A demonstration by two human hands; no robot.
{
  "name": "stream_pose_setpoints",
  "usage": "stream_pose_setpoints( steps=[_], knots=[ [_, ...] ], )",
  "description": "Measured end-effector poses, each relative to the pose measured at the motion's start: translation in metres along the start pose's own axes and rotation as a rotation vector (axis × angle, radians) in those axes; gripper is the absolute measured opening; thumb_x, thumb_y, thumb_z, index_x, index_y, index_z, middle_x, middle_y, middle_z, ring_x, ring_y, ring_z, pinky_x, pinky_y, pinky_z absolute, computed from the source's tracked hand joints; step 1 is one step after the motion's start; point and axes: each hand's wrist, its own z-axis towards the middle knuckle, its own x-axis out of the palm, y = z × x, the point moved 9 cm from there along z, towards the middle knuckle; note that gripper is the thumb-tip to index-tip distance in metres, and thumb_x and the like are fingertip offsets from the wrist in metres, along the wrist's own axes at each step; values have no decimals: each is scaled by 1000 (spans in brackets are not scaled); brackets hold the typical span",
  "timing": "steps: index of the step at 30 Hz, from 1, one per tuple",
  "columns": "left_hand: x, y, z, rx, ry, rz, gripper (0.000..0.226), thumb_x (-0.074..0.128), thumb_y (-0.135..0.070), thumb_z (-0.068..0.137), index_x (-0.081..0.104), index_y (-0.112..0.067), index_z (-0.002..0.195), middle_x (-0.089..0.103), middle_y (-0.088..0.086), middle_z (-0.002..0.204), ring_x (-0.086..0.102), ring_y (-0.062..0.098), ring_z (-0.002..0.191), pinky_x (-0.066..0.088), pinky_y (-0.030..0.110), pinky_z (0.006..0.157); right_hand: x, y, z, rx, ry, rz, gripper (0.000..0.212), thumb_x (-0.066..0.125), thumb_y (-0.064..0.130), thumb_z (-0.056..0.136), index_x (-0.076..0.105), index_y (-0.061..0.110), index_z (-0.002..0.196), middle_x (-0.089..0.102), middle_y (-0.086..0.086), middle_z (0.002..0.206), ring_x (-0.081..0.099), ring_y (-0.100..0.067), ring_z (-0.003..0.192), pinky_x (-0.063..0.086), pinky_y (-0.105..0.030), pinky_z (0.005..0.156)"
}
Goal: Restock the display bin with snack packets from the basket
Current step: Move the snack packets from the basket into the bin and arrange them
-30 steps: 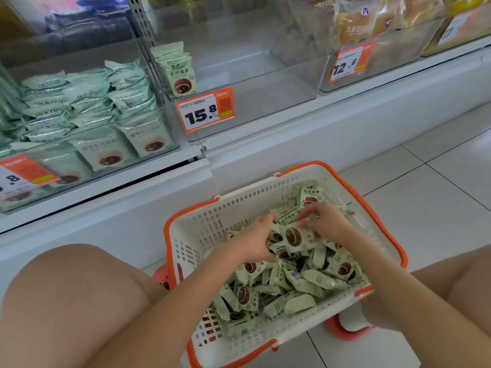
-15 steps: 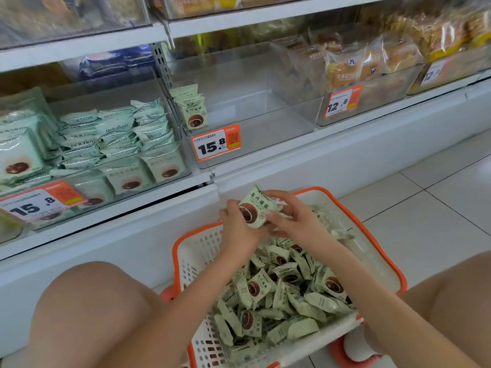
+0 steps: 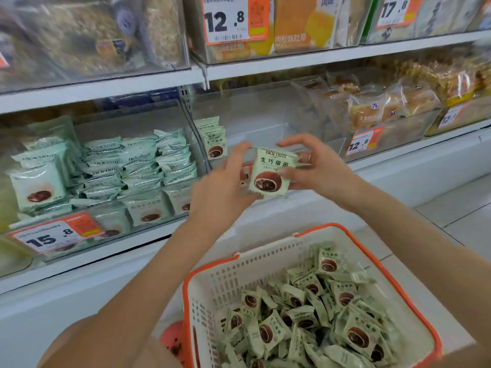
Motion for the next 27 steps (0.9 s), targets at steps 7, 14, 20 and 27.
stream_pose_setpoints(
  steps=[7,14,20,27],
  knots=[
    [47,40,36,129,183,367,53,65,-36,84,47,-22,132,57,2,123,43,23,125,-3,53,115,-3,11,153,-120,-109,-513,32,69,6,83,60,7,113,63,-12,116,62,-25,104,54,-42,85],
    [47,38,38,246,-31,454,65,90,-12,32,69,-17,94,64,-3,66,65,21,78,24,64,102,79,-43,236,-63,147,-553,32,72,-1,78,63,1,109,57,-5,102,54,-17,92,47,-32,88],
    [46,35,34,251,-70,440,59,81,-1,36,67,-16,90,60,-2,64,61,23,78,25,66,102,94,-78,257,21,126,-414,32,73,-4,75,60,9,102,47,5,90,51,-20,87,55,-30,73],
    [46,37,35,244,-60,423,59,75,4,38,65,-14,93,60,-1,64,61,25,78,23,66,104,98,-76,260,-12,73,-488,37,72,1,78,42,16,94,48,-12,107,47,-18,82,33,-11,55]
  ],
)
